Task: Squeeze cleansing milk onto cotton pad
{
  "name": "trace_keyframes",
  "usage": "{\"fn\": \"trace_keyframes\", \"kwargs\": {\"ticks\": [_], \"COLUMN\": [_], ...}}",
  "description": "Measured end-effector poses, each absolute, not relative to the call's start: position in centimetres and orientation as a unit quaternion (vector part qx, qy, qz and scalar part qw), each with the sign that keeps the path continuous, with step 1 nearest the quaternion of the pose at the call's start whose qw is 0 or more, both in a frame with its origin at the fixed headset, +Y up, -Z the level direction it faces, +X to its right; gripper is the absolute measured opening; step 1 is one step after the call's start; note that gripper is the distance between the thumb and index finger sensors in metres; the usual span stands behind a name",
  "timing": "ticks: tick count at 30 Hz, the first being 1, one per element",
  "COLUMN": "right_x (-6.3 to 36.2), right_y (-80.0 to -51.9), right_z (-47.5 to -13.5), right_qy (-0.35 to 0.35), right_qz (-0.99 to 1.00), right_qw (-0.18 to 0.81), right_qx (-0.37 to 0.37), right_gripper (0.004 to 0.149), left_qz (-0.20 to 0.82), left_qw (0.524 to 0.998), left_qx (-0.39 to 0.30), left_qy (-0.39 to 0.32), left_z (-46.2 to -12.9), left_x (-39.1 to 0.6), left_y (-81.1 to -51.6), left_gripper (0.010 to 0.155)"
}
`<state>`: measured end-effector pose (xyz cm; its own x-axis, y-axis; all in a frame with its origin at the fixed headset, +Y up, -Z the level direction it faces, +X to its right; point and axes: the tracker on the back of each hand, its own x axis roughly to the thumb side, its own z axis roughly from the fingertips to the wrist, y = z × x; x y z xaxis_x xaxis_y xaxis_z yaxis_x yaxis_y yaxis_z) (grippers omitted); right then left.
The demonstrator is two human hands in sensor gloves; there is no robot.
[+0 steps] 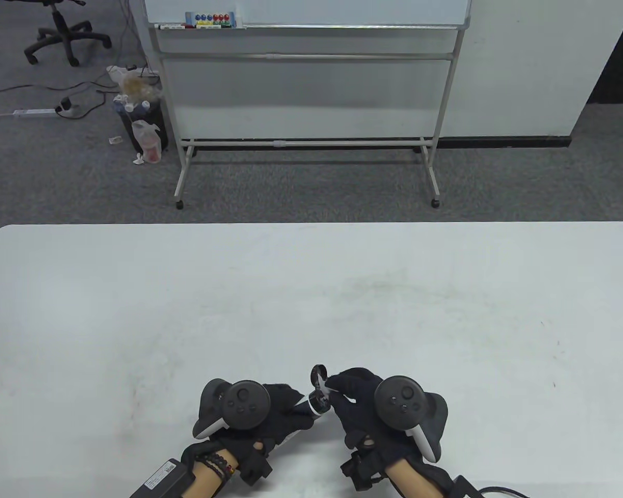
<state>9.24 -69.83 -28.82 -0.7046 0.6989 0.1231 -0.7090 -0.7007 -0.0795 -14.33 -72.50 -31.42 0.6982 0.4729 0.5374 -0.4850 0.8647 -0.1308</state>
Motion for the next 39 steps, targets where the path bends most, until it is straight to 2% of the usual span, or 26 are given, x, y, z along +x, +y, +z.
{"fn": "trace_keyframes", "kwargs": {"ticks": [3,18,23,28,36,39], "right_x": [9.2,9.7,10.2,11.3,12.5,12.7], "right_y": [-69.8,-70.8,-70.6,-70.2,-71.0,-71.2], "right_z": [-28.8,-29.7,-30.4,-30.9,-31.8,-31.9], "right_qy": [-0.067,0.003,0.102,0.167,0.199,0.201], "right_qz": [0.922,0.887,0.85,0.785,0.768,0.772], "right_qw": [0.378,0.456,0.502,0.579,0.596,0.591], "right_qx": [0.04,0.07,0.121,0.142,0.124,0.118], "right_gripper": [0.039,0.038,0.039,0.04,0.041,0.041], "left_qz": [0.259,0.259,0.299,0.367,0.412,0.424], "left_qw": [0.922,0.927,0.919,0.896,0.873,0.866], "left_qx": [0.011,0.01,-0.011,-0.023,-0.054,-0.069], "left_qy": [-0.289,-0.271,-0.257,-0.25,-0.254,-0.254], "left_z": [-31.4,-31.6,-31.9,-32.3,-32.9,-33.1], "left_x": [-14.4,-14.8,-15.4,-16.2,-16.8,-16.8], "left_y": [-72.5,-72.8,-73.1,-73.2,-73.6,-73.7], "left_gripper": [0.047,0.049,0.052,0.054,0.066,0.081]}}
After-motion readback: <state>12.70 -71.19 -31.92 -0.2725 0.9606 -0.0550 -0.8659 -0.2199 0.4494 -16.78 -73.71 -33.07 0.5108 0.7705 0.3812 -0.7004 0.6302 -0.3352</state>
